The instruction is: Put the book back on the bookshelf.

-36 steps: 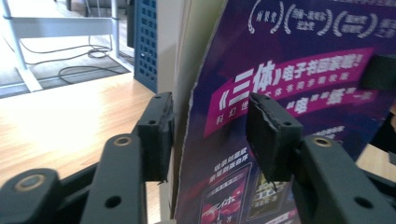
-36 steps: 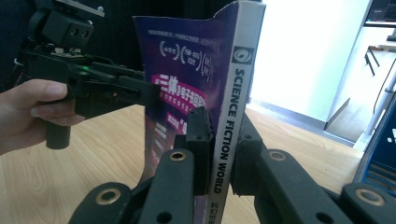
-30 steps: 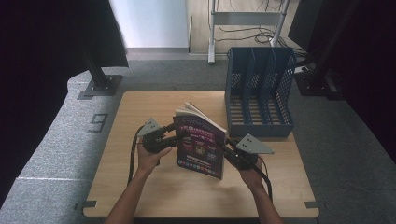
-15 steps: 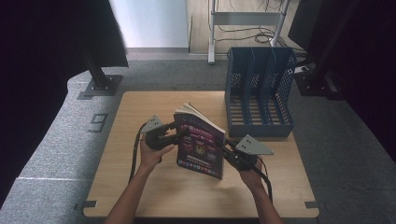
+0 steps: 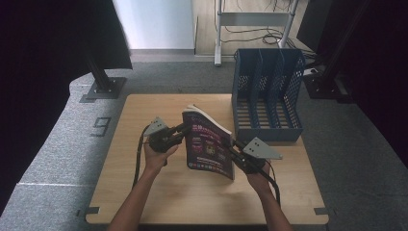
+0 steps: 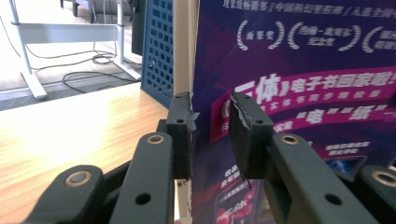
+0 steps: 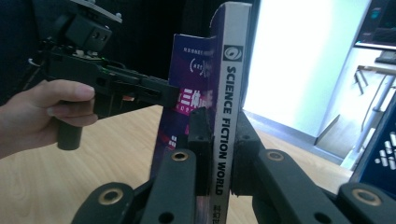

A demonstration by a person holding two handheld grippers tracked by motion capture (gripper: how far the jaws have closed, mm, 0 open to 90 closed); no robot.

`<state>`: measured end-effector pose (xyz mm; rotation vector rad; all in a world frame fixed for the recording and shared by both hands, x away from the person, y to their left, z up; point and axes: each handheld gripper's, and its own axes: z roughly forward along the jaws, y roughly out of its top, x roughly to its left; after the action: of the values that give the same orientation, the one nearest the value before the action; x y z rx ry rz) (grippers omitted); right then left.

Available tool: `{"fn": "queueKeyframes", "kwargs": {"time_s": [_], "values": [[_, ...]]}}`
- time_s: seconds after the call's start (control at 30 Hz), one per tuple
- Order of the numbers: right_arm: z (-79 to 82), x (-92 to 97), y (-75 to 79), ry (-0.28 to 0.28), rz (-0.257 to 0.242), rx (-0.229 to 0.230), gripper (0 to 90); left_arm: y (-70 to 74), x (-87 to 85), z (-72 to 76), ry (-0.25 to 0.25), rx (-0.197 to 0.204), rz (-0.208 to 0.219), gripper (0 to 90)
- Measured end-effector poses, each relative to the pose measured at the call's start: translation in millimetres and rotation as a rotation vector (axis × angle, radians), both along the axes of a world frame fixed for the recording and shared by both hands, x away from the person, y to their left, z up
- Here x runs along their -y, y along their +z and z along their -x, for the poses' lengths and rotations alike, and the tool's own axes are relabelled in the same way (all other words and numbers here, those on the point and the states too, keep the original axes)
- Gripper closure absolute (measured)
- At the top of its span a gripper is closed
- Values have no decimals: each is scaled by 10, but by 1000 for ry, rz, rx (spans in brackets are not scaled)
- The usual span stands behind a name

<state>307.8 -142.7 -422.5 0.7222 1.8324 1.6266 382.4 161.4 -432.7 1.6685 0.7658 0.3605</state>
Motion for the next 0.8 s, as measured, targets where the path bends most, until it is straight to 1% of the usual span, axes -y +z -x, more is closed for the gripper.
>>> {"fn": "queueKeyframes", "kwargs": {"time_s": [0.13, 0.23, 0.3, 0.43, 0.5, 0.57, 0.67, 0.8], "values": [[2, 11, 0, -5, -7, 11, 813, 81, 29, 36, -12, 22, 9, 701], [28, 48, -21, -1, -13, 13, 813, 75, 30, 50, -24, 26, 2, 693], [50, 84, -38, 6, -18, 12, 813, 66, 30, 54, -26, 28, 7, 681], [97, 116, -60, 26, -8, 24, 813, 53, 43, 50, -31, 29, 9, 593], [107, 109, -65, 33, 6, 31, 812, 43, 51, 38, -35, 22, 3, 541], [105, 101, -64, 30, 15, 31, 811, 30, 58, 21, -29, 14, -5, 489], [92, 97, -67, 20, 14, 27, 811, 14, 62, -10, -25, 2, -7, 438], [97, 104, -71, 17, 9, 23, 812, -15, 58, -62, -27, -11, 1, 400]]}}
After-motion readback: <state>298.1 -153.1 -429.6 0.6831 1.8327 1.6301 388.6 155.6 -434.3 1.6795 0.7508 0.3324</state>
